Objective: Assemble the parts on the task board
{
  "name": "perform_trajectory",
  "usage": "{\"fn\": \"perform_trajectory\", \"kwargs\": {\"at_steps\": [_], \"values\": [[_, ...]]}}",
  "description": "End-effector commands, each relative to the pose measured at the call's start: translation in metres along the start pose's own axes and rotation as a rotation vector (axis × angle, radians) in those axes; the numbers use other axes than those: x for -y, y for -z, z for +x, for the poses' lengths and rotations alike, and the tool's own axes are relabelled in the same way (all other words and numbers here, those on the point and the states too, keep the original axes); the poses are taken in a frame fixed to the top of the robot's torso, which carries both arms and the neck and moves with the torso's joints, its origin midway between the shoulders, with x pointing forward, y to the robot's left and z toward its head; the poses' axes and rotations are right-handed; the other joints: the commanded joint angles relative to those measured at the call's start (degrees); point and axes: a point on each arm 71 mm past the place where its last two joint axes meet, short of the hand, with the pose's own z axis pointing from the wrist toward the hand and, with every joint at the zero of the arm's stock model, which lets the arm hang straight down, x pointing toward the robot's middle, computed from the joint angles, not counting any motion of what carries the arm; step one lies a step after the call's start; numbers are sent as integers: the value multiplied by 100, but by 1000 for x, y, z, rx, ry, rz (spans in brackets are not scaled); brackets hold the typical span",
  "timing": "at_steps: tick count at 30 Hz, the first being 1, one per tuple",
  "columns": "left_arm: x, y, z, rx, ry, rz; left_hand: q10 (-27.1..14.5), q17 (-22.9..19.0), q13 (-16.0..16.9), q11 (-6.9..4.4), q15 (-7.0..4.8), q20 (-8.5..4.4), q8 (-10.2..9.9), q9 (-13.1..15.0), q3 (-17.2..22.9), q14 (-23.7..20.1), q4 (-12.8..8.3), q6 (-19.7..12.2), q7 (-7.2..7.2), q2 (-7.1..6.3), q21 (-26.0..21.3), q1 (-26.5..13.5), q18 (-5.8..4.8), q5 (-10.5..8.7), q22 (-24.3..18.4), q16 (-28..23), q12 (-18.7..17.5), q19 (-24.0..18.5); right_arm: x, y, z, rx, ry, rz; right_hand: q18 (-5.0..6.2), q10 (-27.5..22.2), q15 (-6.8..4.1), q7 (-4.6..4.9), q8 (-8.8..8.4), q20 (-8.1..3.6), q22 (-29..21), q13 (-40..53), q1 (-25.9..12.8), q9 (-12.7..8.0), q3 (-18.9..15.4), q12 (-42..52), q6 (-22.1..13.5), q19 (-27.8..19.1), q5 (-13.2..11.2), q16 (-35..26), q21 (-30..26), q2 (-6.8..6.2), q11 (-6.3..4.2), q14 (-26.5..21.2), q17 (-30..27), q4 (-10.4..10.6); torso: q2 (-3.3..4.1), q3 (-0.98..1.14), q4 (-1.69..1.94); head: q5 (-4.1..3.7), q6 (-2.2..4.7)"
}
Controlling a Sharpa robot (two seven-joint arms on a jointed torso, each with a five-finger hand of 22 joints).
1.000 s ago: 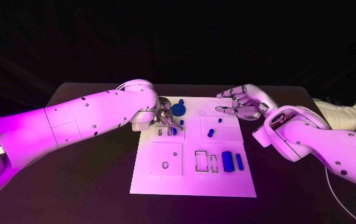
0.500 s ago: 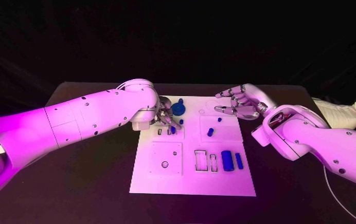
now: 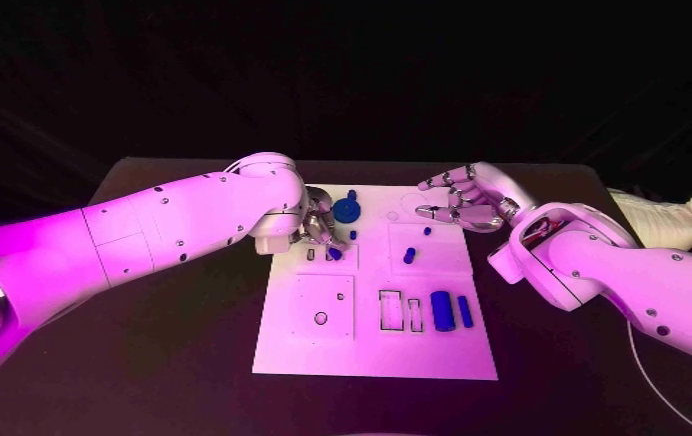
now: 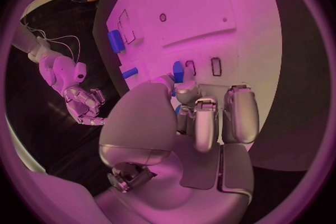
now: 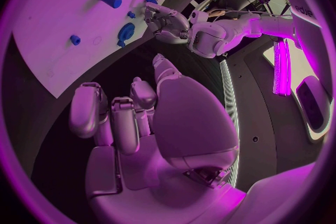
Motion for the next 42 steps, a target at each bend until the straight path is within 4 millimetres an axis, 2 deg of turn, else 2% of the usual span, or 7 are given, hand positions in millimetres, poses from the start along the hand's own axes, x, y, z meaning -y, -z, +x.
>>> {"fn": "perform_trajectory", "kwargs": {"at_steps": [1, 16, 24, 26, 29, 37, 42], "values": [[0, 2, 0, 23, 36, 18, 51, 1506, 27, -19, 16, 37, 63, 93, 1234, 600, -917, 8, -10, -188, -29, -205, -56, -54, 28, 17, 24, 13, 0, 0, 2, -19, -3, -5, 62, -4, -25, 13, -10, -21, -9, -6, -29, 8, -22, -5, 39, -37, -30, -21, -33, 35, 7, 456, 896, 2, -3, 6, 3, -4, 4], [-6, 15, 1, 193, 158, 83, 143, 1506, 146, -35, 12, 29, 94, 154, 1378, 600, -1003, 44, -25, -287, 30, -291, -78, -79, 139, 17, 137, 80, 1, 1, 1, -18, -7, -3, 63, -7, -25, 13, -10, -21, -14, -15, -53, 8, -32, -9, 43, -40, -40, -24, -37, 51, 8, 455, 892, 20, -5, 11, 9, 8, -12], [-14, 21, 10, 328, 178, 99, 235, 1506, 276, -49, 1, 21, 113, 185, 1452, 600, -1023, 83, -41, -327, 96, -340, -104, -90, 258, 17, 258, 153, 2, 2, -1, -14, -6, 0, 63, -8, -25, 13, -10, -21, -15, -17, -58, 8, -34, -11, 44, -40, -41, -24, -38, 54, 7, 455, 893, 24, -25, 56, 57, 23, -41], [-15, 21, 14, 354, 176, 101, 251, 1506, 298, -52, -2, 18, 117, 191, 1467, 600, -1025, 92, -45, -334, 109, -350, -108, -92, 280, 17, 279, 167, 3, 2, -1, -13, -6, 1, 63, -8, -25, 13, -10, -21, -15, -17, -58, 8, -34, -11, 44, -40, -41, -24, -38, 54, 7, 455, 893, 24, -31, 72, 70, 16, -48], [-18, 21, 22, 374, 168, 101, 269, 1506, 319, -57, -6, 15, 123, 200, 1489, 600, -1027, 105, -50, -343, 122, -364, -113, -97, 303, 17, 299, 182, 3, 3, -2, -12, -5, 3, 62, -9, -25, 13, -10, -21, -13, -20, -66, 8, -38, -13, 46, -39, -43, -24, -37, 58, 7, 456, 893, 30, -41, 83, 87, -8, -43], [-22, 17, 34, 396, 111, 88, 284, 1506, 333, -63, -10, 11, 130, 212, 1516, 600, -1025, 120, -56, -356, 130, -387, -116, -123, 317, 17, 314, 191, 4, 4, -3, -11, -4, 7, 62, -9, -25, 13, -10, -21, -13, -20, -66, 8, -38, -13, 46, -39, -43, -24, -37, 58, 7, 456, 893, 30, -43, 89, 85, 18, -63], [-23, 15, 36, 397, 89, 79, 288, 1506, 335, -66, -13, 8, 131, 220, 1534, 600, -1023, 126, -60, -368, 132, -404, -116, -155, 320, 17, 317, 193, 4, 4, -3, -12, -1, 5, 63, -8, -25, 12, -10, -21, -18, -21, -76, 8, -42, -12, 47, -42, -44, -25, -40, 65, 7, 456, 892, 38, -36, 84, 86, 20, -59]]}}
